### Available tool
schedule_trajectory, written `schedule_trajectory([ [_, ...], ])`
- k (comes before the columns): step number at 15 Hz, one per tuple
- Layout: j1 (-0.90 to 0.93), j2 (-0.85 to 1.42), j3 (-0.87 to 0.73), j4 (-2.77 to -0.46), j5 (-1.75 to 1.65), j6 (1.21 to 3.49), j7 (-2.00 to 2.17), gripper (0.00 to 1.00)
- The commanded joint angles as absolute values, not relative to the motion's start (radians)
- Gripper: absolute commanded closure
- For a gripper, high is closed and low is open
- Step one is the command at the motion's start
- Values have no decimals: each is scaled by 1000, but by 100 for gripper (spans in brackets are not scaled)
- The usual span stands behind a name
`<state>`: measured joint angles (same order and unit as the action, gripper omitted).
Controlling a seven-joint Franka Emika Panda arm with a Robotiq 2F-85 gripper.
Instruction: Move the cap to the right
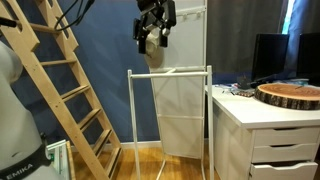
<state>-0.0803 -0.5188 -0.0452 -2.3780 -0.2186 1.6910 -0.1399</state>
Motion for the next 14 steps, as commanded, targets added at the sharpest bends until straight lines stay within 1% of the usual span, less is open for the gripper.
schedule_trajectory([
  [1,-67,-519,-56,-2376,-223,1688,-135,0],
  [4,-33,-501,-30,-2354,-224,1689,-151,0],
  [9,90,-475,47,-2303,-188,1716,-170,0],
  [14,189,-428,93,-2225,-68,1854,-170,0],
])
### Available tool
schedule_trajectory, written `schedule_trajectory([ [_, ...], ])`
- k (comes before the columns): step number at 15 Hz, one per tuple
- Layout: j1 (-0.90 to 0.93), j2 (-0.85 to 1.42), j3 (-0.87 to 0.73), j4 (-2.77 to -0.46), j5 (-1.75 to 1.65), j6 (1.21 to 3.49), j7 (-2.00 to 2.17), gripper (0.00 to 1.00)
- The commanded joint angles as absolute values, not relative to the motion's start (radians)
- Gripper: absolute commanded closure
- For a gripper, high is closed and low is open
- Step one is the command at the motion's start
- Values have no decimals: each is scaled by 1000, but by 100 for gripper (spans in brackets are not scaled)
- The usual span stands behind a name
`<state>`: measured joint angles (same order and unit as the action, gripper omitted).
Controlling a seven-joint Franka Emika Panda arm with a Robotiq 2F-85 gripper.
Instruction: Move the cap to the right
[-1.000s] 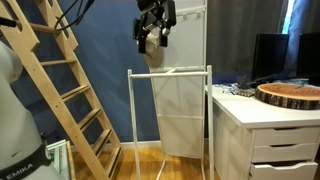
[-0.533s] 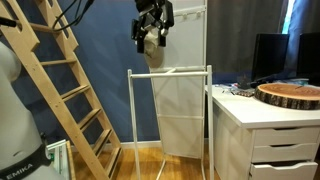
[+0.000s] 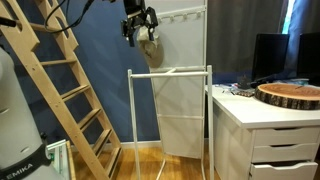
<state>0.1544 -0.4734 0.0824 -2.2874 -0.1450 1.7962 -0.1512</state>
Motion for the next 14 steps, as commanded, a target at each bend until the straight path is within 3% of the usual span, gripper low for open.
schedule_trajectory([
  [1,201,-420,97,-2215,-41,1885,-176,0],
  [11,326,-411,82,-2239,231,2265,-428,0],
  [14,306,-408,101,-2224,197,2235,-392,0],
])
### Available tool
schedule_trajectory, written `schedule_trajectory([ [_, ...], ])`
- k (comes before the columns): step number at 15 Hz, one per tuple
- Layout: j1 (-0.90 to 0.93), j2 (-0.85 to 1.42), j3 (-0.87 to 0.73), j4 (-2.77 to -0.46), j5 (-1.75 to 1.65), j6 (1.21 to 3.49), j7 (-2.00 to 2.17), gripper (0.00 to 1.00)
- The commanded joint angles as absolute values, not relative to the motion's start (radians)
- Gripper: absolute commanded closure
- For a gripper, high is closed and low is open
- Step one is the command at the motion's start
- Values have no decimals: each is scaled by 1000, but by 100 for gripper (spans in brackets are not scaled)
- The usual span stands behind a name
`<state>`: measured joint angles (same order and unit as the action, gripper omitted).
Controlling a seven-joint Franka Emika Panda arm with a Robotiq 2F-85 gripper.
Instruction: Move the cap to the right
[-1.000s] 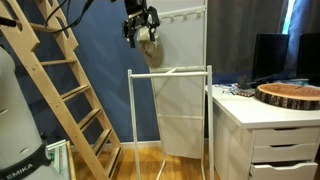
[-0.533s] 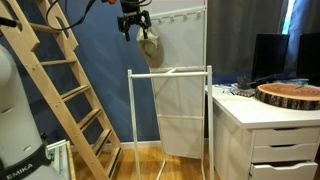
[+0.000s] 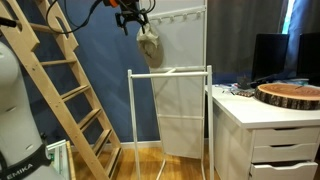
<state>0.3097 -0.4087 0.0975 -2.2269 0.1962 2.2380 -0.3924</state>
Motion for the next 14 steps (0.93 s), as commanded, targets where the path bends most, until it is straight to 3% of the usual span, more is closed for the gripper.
schedule_trajectory([
  [1,307,-408,100,-2224,199,2237,-397,0],
  [14,351,-300,106,-2135,266,2446,-427,0],
])
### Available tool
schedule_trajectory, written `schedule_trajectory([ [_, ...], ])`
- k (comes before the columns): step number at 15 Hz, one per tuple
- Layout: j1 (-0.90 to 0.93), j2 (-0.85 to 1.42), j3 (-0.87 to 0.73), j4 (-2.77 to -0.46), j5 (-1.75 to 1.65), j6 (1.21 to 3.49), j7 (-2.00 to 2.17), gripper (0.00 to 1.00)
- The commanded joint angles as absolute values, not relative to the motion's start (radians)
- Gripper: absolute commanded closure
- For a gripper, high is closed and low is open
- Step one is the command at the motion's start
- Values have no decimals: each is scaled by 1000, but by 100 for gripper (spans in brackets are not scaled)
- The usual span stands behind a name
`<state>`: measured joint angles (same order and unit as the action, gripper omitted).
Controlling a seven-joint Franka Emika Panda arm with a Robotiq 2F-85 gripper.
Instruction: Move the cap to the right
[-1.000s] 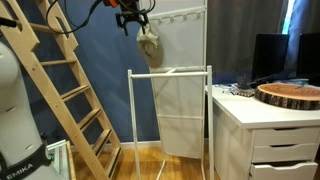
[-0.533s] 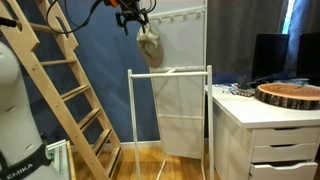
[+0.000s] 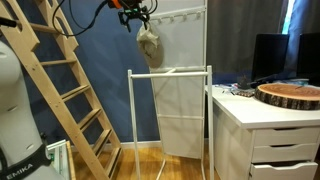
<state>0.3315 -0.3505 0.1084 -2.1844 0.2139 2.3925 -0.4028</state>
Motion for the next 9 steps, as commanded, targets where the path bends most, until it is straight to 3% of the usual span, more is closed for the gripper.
schedule_trajectory([
  [1,355,-287,106,-2126,275,2469,-430,0],
  [9,357,-208,112,-2086,298,2591,-438,0],
])
